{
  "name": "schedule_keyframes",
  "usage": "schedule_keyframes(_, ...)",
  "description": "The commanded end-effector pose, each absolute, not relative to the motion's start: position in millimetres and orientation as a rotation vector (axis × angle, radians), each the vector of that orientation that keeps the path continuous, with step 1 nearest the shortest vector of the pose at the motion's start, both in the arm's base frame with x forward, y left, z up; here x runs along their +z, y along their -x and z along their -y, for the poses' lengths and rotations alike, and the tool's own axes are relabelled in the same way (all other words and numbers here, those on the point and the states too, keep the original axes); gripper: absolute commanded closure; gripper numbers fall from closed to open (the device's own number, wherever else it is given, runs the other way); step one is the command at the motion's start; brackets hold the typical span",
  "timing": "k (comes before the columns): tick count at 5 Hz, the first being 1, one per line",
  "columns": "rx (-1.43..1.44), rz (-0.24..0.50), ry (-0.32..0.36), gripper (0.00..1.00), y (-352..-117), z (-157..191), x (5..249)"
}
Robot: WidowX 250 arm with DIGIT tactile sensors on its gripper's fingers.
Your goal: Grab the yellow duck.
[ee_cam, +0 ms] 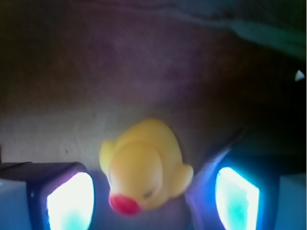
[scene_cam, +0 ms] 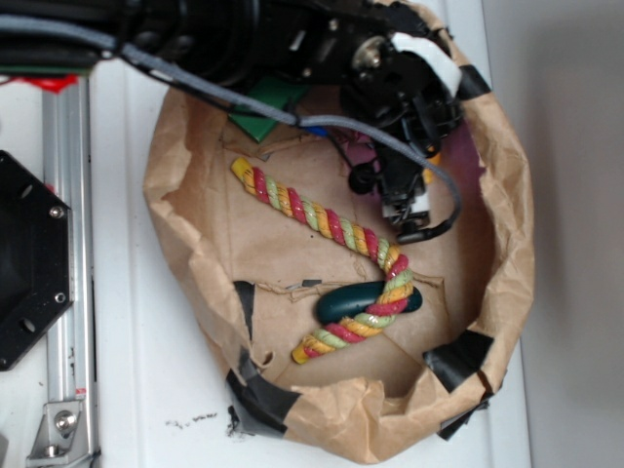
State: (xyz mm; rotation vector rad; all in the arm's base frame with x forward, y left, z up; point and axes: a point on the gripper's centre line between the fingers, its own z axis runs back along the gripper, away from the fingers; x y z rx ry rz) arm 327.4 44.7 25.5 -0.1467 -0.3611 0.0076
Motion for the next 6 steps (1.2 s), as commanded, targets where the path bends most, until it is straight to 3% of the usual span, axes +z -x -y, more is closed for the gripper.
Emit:
schedule_keyframes(1, -0.028, 0.374, 0.144, 1.00, -331.5, -39.7, 29.3)
schedule_keyframes(3, -0.006, 0.405, 0.118, 1.00, -316.9, -36.7, 74.5)
schedule_keyframes(4, -0.019, 0.381, 0.166, 1.00, -309.3, -2.5, 105.9)
schedule_keyframes(5, -0.059, 0.311, 0.162, 1.00, -293.0, 30.6, 145.1)
schedule_keyframes(6, -0.049, 0.252, 0.141, 1.00, -288.0, 38.1, 172.3)
